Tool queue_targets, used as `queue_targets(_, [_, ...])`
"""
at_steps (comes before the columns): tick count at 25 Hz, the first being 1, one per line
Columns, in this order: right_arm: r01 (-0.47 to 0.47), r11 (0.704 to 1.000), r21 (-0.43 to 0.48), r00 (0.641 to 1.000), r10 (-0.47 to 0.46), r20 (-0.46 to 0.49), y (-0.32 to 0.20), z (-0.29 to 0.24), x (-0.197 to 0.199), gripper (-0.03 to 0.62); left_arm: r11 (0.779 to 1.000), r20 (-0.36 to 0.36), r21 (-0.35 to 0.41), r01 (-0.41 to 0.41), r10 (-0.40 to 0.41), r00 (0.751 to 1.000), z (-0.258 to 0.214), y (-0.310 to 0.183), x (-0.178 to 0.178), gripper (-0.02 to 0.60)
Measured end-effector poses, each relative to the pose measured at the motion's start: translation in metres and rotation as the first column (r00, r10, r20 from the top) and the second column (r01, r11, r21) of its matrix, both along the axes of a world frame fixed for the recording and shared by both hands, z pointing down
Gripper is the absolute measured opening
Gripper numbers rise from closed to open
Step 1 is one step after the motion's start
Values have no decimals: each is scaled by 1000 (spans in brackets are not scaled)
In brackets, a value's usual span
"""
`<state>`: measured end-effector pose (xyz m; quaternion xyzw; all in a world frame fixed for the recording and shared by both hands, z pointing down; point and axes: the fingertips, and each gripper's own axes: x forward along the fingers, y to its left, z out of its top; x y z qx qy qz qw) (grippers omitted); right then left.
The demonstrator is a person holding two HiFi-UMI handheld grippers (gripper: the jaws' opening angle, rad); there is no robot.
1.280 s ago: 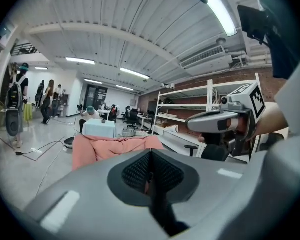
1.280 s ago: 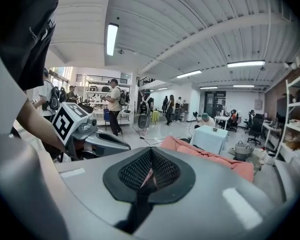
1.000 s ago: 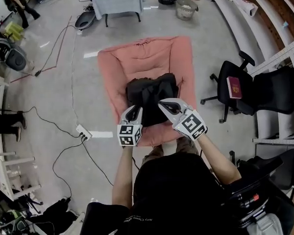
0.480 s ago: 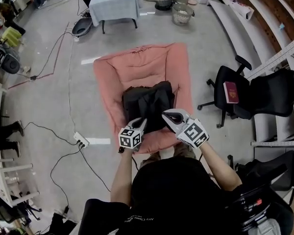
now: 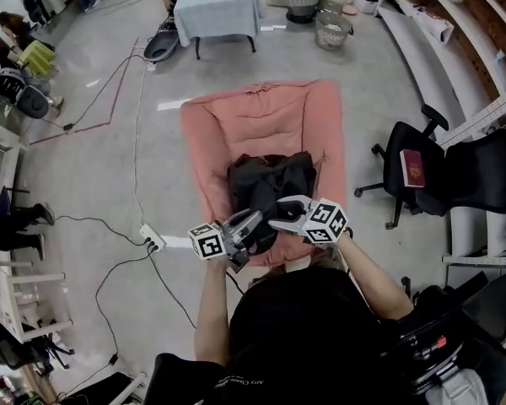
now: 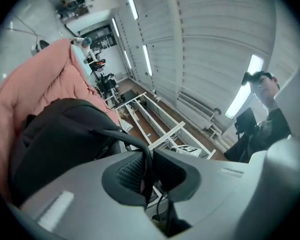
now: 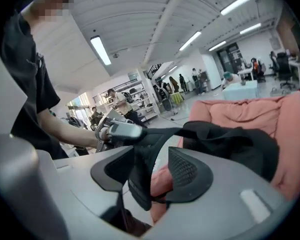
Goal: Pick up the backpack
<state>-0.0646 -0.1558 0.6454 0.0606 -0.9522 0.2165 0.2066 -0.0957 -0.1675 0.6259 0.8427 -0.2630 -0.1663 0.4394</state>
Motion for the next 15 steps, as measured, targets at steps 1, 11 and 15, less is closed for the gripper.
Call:
queue_targets(1, [34, 998, -50, 999, -33, 11, 7, 6, -7, 210, 1000, -17, -6, -2, 2, 1000, -2, 1, -1, 32])
queue_targets(11, [300, 945, -129, 954, -300, 22, 51, -13, -9, 57, 987, -315, -34, -158, 139, 939, 0, 16, 12, 84])
queue_targets(15, [318, 938, -137, 943, -328, -51, 52, -9, 8, 64, 948, -366, -47, -314, 276, 889, 6, 9, 42, 83])
